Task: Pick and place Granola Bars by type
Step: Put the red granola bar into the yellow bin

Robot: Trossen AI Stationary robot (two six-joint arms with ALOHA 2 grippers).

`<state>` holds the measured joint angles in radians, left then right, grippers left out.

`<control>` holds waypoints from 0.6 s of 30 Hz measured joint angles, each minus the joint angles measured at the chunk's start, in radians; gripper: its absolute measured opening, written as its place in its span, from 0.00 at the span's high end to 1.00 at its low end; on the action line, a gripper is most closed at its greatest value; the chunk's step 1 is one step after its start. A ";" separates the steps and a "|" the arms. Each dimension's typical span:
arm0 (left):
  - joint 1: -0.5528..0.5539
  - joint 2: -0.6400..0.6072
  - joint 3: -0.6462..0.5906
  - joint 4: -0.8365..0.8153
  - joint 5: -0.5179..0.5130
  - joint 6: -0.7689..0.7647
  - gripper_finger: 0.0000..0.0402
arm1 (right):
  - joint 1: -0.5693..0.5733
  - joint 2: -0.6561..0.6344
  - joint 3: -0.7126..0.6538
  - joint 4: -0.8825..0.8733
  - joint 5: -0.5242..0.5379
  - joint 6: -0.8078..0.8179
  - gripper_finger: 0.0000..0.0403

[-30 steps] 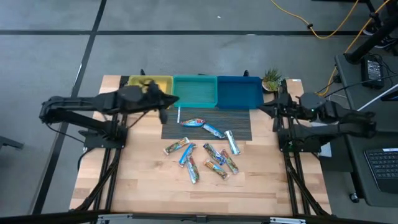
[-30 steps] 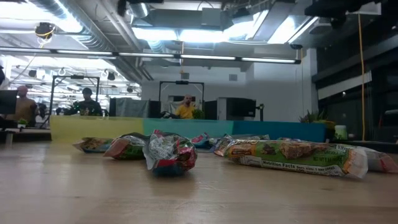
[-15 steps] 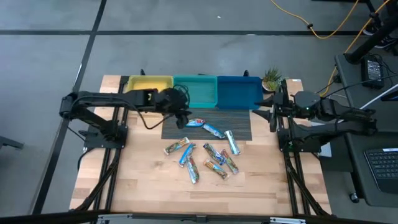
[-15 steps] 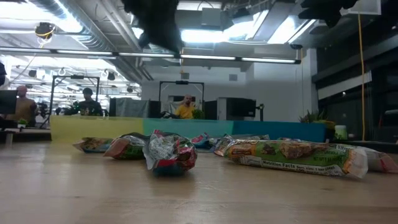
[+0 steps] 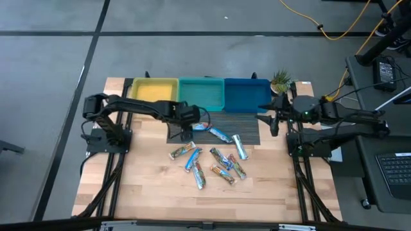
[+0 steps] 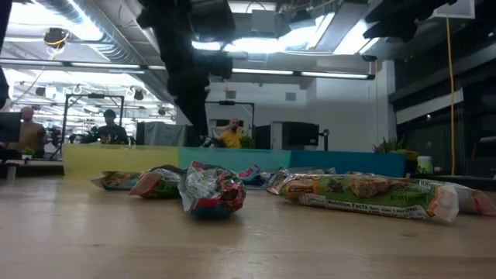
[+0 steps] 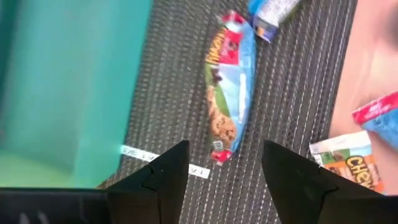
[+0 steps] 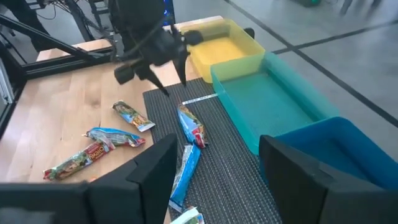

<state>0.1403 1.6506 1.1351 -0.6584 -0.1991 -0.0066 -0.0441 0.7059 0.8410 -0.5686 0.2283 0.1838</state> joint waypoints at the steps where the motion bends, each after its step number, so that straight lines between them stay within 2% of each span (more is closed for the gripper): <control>1: 0.002 0.015 0.000 0.012 0.013 0.014 0.52 | 0.000 0.003 0.000 0.000 0.000 0.011 0.43; 9: 0.008 0.139 -0.001 0.074 0.038 0.116 0.52 | 0.000 0.015 0.000 0.000 0.000 0.022 0.43; 18: 0.048 0.207 -0.002 0.106 0.052 0.058 0.53 | 0.000 0.015 0.000 0.001 -0.001 0.021 0.43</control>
<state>0.1883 1.8580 1.1332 -0.5526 -0.1468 0.0517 -0.0440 0.7204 0.8410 -0.5678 0.2276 0.2052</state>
